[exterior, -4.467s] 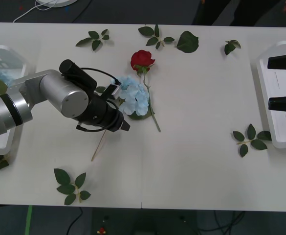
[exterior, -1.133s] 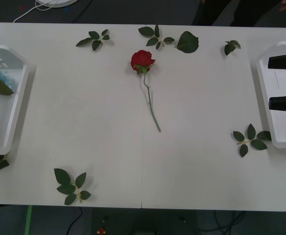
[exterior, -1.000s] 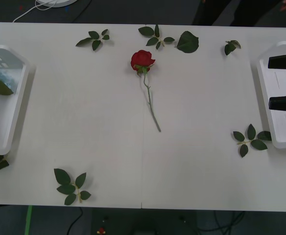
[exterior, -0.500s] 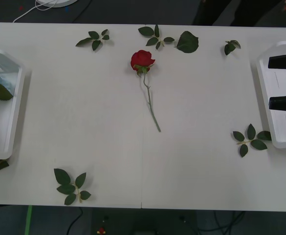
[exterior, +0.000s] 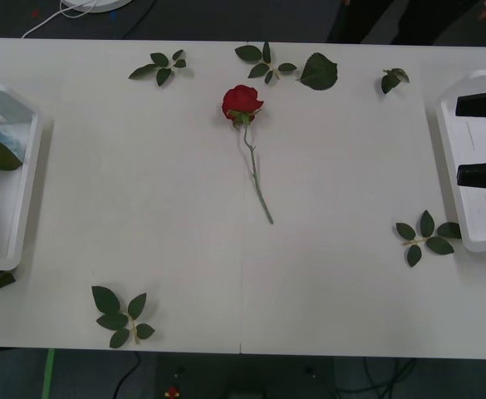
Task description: Place the red flowers into the right box and the blue flowers into the left box. If a person shows an open palm, hand one flower to the person first, then continue sorting.
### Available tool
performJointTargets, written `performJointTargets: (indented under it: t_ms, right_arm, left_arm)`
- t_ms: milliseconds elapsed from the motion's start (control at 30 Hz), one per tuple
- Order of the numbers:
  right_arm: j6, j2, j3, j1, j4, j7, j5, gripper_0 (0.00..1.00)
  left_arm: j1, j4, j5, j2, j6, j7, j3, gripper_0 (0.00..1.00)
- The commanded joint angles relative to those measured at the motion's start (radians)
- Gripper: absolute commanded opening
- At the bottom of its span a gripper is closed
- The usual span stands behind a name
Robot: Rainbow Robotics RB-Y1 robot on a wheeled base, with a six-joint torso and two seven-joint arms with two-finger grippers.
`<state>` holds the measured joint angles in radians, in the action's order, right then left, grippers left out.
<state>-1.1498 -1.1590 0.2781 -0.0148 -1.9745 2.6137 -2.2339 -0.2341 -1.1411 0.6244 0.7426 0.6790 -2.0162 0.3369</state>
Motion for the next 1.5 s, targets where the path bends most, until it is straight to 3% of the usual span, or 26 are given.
performJointTargets:
  t_ms: [33,400,633,767,1167,1300,1500]
  right_arm:
    - [0.002,-0.042,0.023,0.009,-0.003,0.035,-0.012,1.00]
    - [0.002,-0.042,0.023,0.009,-0.003,0.035,-0.012,1.00]
    - [0.002,-0.042,0.023,0.009,-0.003,0.035,-0.012,1.00]
    - [0.002,-0.042,0.023,0.009,-0.003,0.035,-0.012,1.00]
    - [0.002,-0.042,0.023,0.009,-0.003,0.035,-0.012,1.00]
    - [0.002,-0.042,0.023,0.009,-0.003,0.035,-0.012,1.00]
    - [0.002,-0.042,0.023,0.009,-0.003,0.035,-0.012,1.00]
  left_arm:
    - [-0.037,-0.042,0.018,0.047,-0.015,0.036,-0.009,1.00]
    - [-0.099,-0.135,0.052,0.047,0.013,0.033,0.022,1.00]
    - [-0.195,-0.220,0.129,0.047,0.424,0.037,0.166,1.00]
    - [-0.231,-0.220,0.202,0.049,0.550,0.039,0.203,1.00]
    - [-0.258,-0.220,0.428,0.050,0.666,0.083,0.191,1.00]
    - [-0.258,-0.220,0.650,0.049,0.677,0.225,0.105,1.00]
    - [-0.307,-0.220,0.824,0.050,0.675,0.419,-0.026,1.00]
